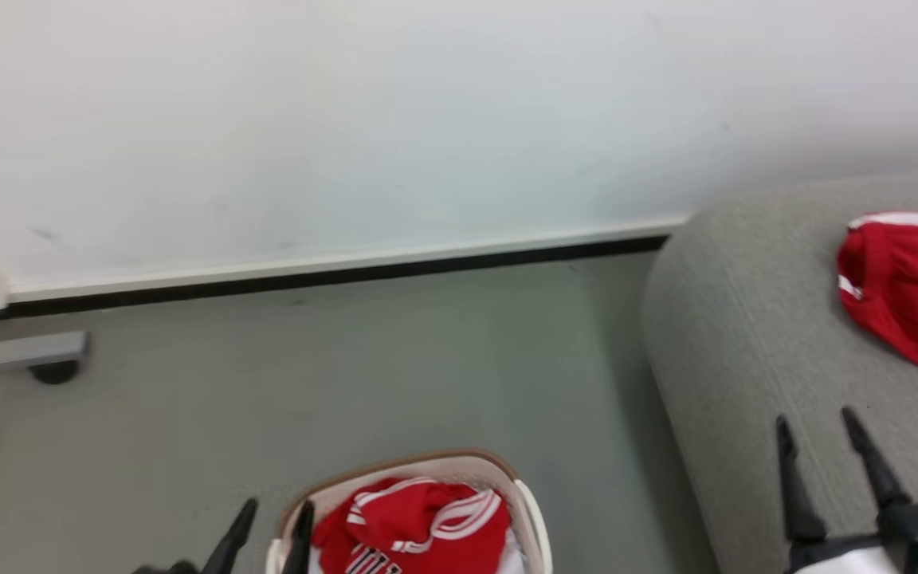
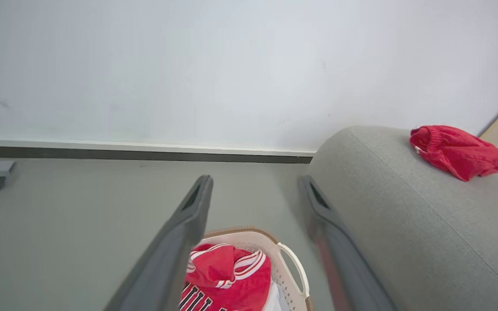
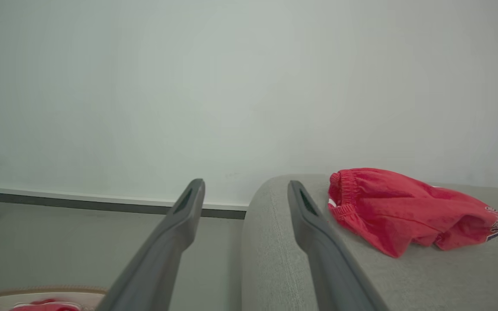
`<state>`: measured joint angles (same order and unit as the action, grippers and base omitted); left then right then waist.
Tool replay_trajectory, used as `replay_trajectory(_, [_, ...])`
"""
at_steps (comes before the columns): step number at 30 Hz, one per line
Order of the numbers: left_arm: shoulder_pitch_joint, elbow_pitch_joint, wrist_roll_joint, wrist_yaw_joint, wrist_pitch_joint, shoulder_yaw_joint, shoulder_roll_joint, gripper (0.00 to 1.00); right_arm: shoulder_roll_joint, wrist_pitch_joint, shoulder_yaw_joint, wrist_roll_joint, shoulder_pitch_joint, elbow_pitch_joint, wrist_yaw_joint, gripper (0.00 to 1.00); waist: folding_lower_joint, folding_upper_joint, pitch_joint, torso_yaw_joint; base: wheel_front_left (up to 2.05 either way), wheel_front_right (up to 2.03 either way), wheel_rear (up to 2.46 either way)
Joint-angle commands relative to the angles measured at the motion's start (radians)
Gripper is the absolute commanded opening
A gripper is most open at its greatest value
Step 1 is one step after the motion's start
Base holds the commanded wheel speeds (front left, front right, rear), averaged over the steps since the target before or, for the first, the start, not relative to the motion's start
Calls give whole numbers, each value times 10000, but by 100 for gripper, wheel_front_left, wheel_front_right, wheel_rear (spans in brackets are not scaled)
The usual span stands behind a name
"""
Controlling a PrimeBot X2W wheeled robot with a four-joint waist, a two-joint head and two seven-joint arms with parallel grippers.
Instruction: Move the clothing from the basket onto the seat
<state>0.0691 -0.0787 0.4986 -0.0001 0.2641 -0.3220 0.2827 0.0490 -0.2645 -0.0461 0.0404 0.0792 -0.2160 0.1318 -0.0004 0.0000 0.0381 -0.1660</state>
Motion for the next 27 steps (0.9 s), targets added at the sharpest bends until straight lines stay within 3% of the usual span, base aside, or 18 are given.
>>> replay_trajectory(1, [305, -49, -223, -110, 2, 330, -209, 100, 30, 2, 193, -37, -283, -86, -22, 100, 4, 0, -365, 415, 0, 0, 0])
replay_trajectory(6, [925, -237, -809, -573, 2, 1282, -960, 100, 32, 2, 573, 298, -650, -349, -22, 100, 4, 0, -615, 766, 0, 0, 0])
replay_trajectory(13, [1262, -513, -1525, -1039, 4, 2179, -1583, 100, 33, 2, 1009, 495, -874, -647, -22, 100, 4, 0, -838, 985, 0, 0, 0])
replay_trajectory(27, [1174, -561, -2014, -1302, 4, 2954, -1925, 100, 33, 2, 1375, 517, -541, -836, -22, 100, 4, 0, -762, 733, 0, 0, 0])
